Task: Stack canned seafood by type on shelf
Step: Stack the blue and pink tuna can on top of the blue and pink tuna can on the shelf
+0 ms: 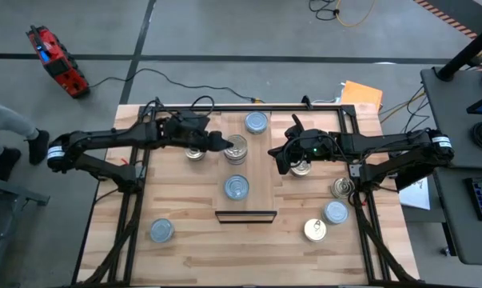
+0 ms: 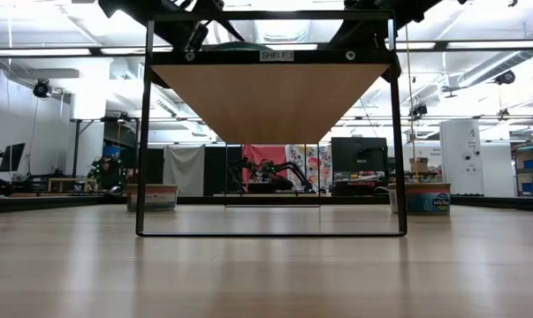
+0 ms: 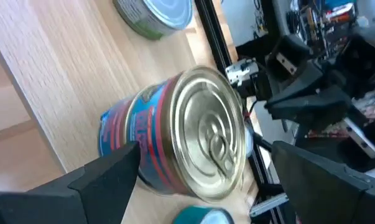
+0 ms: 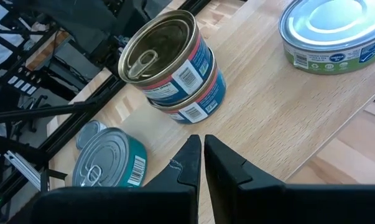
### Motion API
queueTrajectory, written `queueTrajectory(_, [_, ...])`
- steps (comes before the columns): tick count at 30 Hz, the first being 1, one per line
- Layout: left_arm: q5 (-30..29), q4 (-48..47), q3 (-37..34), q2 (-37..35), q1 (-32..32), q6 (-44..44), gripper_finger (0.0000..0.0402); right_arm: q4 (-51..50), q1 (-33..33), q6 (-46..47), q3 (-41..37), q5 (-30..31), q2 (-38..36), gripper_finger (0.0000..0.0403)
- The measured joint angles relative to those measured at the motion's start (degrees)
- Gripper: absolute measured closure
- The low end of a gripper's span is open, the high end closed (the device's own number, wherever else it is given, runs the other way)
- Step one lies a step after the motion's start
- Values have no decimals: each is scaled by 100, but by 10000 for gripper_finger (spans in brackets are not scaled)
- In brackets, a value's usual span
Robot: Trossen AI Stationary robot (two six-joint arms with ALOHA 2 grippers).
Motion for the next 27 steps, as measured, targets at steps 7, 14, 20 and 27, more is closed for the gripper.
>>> queueTrajectory(7, [-4,-697,278,-107,205,564,55,-9,-1,167,0,-2,0,390])
queueTrajectory(14, [-495,-1535,1303,-244,259,2056,72,-13,-2,500,3,-276,199,390])
queueTrajectory(20, [-714,-1721,2286,-275,156,3607,92,33,-11,548,2,-178,670,390])
queueTrajectory(27, [-1153,-2571,2846,-282,51,4117,120,71,-83,444,224,-174,891,390])
